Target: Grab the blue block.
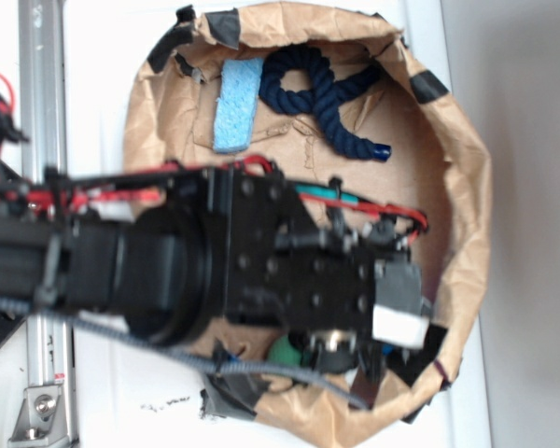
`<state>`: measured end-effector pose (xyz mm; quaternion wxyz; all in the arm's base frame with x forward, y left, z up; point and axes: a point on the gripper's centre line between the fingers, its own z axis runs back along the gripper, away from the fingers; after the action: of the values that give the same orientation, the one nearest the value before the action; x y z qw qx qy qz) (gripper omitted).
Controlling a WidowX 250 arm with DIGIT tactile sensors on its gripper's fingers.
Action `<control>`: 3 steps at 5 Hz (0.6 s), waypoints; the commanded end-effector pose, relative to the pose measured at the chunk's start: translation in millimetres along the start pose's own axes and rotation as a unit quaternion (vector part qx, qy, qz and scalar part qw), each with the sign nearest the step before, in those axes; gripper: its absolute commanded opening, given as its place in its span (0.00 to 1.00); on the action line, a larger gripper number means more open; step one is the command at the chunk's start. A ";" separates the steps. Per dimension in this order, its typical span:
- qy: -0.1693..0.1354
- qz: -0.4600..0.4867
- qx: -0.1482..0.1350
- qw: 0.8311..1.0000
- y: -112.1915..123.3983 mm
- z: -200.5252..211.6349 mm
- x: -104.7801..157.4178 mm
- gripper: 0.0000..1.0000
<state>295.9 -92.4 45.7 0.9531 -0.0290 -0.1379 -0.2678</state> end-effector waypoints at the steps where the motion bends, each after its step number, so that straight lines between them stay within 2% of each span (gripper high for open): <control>1: 0.004 -0.038 -0.012 0.999 -56.7 -15.5 7.8 1.00; 2: 0.035 -0.037 0.010 0.999 -49.4 -45.4 10.0 1.00; 3: 0.040 -0.016 0.023 0.999 -26.6 -52.1 18.4 1.00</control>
<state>314.4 -119.2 15.1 0.9520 0.0085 -0.1189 -0.2819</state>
